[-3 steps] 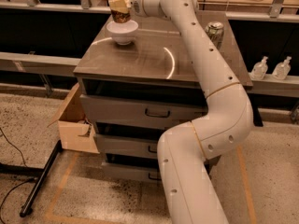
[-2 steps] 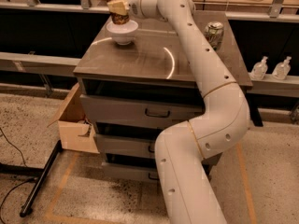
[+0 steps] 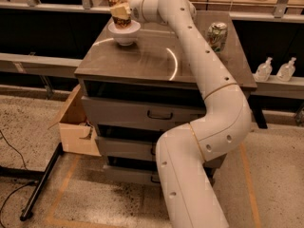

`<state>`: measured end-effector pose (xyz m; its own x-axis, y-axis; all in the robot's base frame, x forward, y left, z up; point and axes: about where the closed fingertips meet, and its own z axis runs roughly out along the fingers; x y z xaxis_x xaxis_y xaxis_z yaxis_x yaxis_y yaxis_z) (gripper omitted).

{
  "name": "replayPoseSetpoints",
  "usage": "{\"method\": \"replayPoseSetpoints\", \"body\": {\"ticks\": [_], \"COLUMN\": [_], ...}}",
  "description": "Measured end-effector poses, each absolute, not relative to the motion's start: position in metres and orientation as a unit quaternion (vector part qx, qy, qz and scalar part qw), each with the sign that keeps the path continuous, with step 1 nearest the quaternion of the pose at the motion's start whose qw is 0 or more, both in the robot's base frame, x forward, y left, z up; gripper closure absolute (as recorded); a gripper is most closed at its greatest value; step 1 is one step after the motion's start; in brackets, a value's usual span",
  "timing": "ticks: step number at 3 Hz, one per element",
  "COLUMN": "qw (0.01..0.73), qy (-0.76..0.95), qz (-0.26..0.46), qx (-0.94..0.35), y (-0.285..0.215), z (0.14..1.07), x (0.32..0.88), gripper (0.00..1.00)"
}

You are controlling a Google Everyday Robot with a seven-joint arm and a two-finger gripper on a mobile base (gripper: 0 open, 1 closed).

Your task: Place orange can into white bowl

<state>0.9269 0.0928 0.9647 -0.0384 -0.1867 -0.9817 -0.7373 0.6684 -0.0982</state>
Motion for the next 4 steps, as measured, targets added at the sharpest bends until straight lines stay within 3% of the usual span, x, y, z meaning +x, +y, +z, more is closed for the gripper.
{"method": "replayPoseSetpoints", "body": {"ticks": [2, 3, 4], "qw": [0.593, 0.591, 0.595], "qy": [0.701, 0.703, 0.703], "qz": [0.222, 0.221, 0.216], "qx": [-0.327, -0.328, -0.325], "y": [0.081, 0.080, 0.072], "z": [0.943, 0.940, 0.946], "x": [0.934, 0.934, 0.932], "gripper": [0.08, 0.00, 0.00]}}
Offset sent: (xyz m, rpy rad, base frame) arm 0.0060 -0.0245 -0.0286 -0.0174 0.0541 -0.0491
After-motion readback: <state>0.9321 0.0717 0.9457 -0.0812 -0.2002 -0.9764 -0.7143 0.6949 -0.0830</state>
